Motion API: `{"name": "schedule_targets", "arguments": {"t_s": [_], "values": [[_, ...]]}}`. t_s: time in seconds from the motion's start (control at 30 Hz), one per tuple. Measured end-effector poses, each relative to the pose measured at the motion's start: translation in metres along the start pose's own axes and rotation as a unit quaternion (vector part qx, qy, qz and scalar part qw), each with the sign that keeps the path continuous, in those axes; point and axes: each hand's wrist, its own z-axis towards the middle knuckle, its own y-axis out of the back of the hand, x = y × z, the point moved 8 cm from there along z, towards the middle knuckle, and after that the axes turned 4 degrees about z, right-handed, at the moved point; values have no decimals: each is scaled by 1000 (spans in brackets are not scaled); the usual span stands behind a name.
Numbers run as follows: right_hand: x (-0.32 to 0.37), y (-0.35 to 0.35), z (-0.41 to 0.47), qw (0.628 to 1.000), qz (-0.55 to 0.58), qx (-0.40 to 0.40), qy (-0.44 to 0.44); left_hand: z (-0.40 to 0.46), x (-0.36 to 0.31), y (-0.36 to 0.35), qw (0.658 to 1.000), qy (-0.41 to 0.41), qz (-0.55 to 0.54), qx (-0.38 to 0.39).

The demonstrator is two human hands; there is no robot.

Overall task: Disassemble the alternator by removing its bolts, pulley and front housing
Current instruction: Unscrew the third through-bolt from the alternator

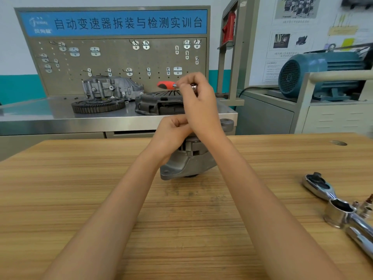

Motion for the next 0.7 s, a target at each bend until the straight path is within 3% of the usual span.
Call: {"name": "schedule_targets", "arguments": {"t_s": [0.07, 0.13, 0.23, 0.27, 0.33, 0.43, 0.57, 0.7], "values": [[1, 7, 1, 999, -35, -2, 9, 2, -1, -3, 1000, 3, -3, 1], [5, 12, 2, 985, -160, -5, 55, 4, -1, -4, 1000, 8, 4, -7], [8, 14, 0, 876, -467, -48, 110, 5, 0, -3, 999, 24, 24, -34], [9, 14, -1, 844, -522, -69, 104, 6, 1, -2, 998, 32, 35, -46], [10, 12, -5, 825, -550, -95, 88, 7, 2, -2, 995, 49, 56, -63], [10, 8, -6, 854, -507, -77, 93, 9, 3, -1, 994, 59, 63, -73], [8, 10, -3, 947, -303, -61, 93, 6, 3, -2, 996, 52, 58, -51], [1, 15, -1, 989, -135, -42, 52, 3, 2, -5, 999, 32, 30, -22]]}}
